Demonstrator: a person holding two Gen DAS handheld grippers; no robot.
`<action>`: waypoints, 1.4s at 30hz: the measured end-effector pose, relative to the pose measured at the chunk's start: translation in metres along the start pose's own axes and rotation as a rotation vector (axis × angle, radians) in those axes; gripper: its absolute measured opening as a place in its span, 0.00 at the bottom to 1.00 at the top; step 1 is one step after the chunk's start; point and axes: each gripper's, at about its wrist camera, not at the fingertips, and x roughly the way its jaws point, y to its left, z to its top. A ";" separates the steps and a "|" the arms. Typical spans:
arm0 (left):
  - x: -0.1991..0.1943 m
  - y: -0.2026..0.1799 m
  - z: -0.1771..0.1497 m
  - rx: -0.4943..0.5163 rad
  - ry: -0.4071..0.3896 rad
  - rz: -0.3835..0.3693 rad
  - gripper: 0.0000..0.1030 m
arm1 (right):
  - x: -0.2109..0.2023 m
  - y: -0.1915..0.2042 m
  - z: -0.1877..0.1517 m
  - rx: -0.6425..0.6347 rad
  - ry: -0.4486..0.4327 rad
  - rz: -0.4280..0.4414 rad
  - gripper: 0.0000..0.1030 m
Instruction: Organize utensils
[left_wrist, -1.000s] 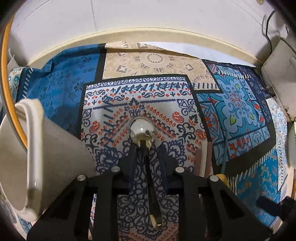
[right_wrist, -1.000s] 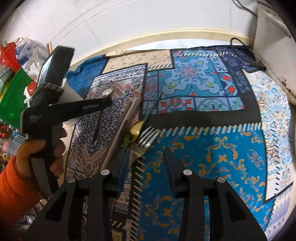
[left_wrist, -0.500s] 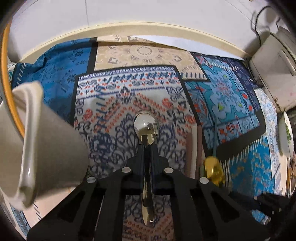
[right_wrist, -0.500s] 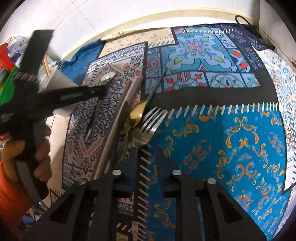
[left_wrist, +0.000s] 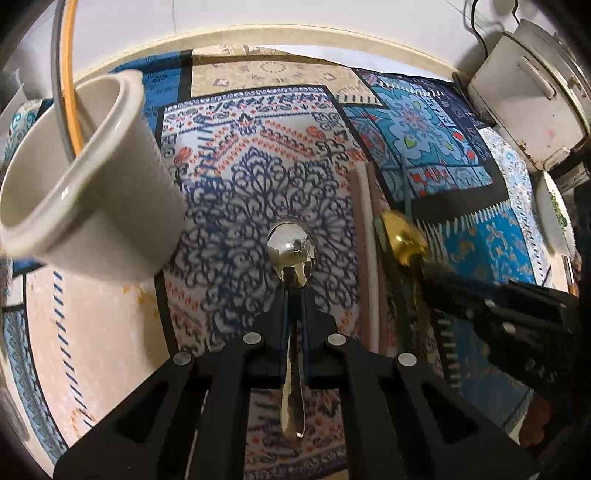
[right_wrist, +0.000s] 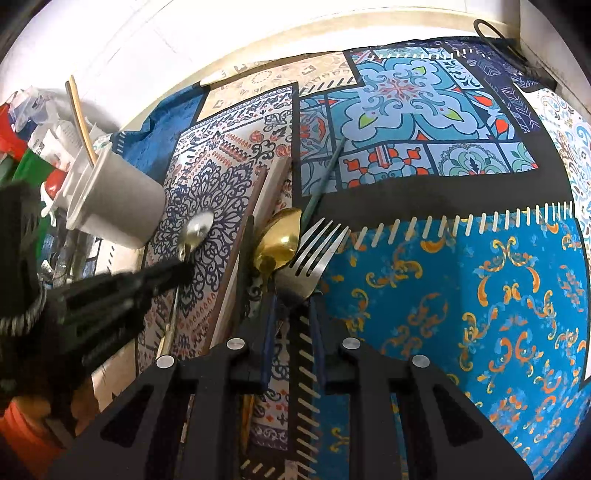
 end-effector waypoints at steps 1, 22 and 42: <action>0.000 -0.001 -0.001 0.005 0.000 -0.002 0.04 | 0.000 0.002 0.000 -0.007 -0.003 -0.009 0.16; 0.002 0.008 0.004 0.015 -0.006 -0.058 0.04 | -0.001 0.039 0.010 -0.112 0.024 0.024 0.16; -0.052 0.021 -0.011 -0.022 -0.145 -0.065 0.04 | 0.007 0.050 0.011 -0.153 0.024 -0.036 0.06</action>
